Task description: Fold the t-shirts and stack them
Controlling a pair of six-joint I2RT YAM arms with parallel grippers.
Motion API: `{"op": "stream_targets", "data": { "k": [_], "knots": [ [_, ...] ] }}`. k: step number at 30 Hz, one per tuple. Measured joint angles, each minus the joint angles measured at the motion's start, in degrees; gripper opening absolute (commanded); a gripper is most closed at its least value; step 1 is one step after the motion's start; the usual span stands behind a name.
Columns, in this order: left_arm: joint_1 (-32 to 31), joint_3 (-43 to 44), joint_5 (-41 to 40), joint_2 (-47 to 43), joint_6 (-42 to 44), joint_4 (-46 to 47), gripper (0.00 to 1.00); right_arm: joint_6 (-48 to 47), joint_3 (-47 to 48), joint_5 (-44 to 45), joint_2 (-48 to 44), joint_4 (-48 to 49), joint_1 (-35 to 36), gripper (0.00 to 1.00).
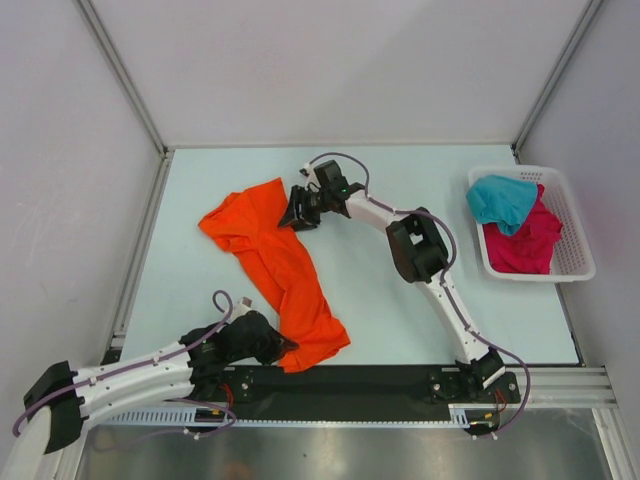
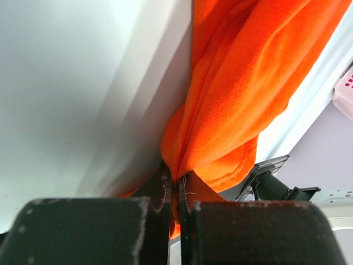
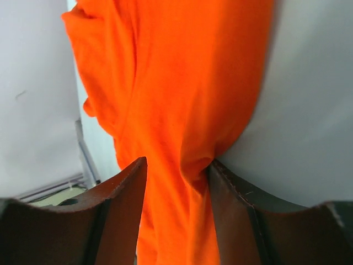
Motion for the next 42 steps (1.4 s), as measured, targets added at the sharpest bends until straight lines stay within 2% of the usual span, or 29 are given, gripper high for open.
{"op": "stream_targets", "data": {
  "k": [1,3,4,8,13,19,25,26,27,31,33,36,39,42],
  "knots": [
    [0.0,0.0,0.0,0.0,0.0,0.0,0.0,0.7,0.33,-0.76,0.59,0.85,0.42,0.35],
    [0.0,0.0,0.0,-0.09,0.0,-0.02,0.0,1.38,0.66,-1.38,1.55,2.21,0.83,0.04],
    [0.0,0.0,0.0,-0.2,0.0,-0.04,0.0,1.4,0.68,-1.36,1.97,2.38,1.01,0.0],
    [0.0,-0.2,0.0,-1.31,0.0,-0.26,0.0,3.17,0.74,-2.43,3.3,3.17,0.7,0.0],
    [0.0,-0.22,-0.02,-1.77,0.0,-0.28,0.0,1.77,1.77,0.28,3.1,1.07,-1.79,0.0],
    [0.22,-0.22,-2.51,-1.46,-0.02,1.62,0.0,-0.02,0.5,7.54,-0.28,-6.32,-7.45,0.0],
    [0.85,-0.26,-4.11,-0.72,0.0,5.53,0.0,-1.11,0.07,8.96,-1.57,-11.72,-10.71,0.01],
    [0.98,-0.35,-4.04,-0.46,0.0,5.99,0.0,-1.14,0.07,9.01,-1.57,-11.76,-10.71,0.06],
    [1.2,-0.48,-3.93,-0.15,0.02,6.23,0.0,-1.27,0.07,9.11,-1.57,-11.8,-10.71,0.27],
    [2.69,-1.33,-1.68,0.74,0.59,6.8,0.0,-1.81,0.42,9.49,-1.64,-10.51,-10.82,0.29],
    [4.35,-2.16,0.55,1.33,1.62,7.17,0.0,-2.38,0.33,10.58,-1.86,-9.62,-11.3,0.36],
    [7.28,-2.45,3.39,2.38,3.58,8.28,0.0,-3.82,-0.87,13.2,-3.39,-9.01,-12.11,0.38],
    [9.77,-2.45,6.34,4.0,5.86,10.01,0.0,-5.81,-3.45,16.76,-5.95,-9.6,-13.03,0.4],
    [12.11,-2.45,9.25,6.82,7.87,13.07,0.0,-7.37,-10.34,20.09,-11.1,-10.21,-13.81,0.4]
  ]
}}
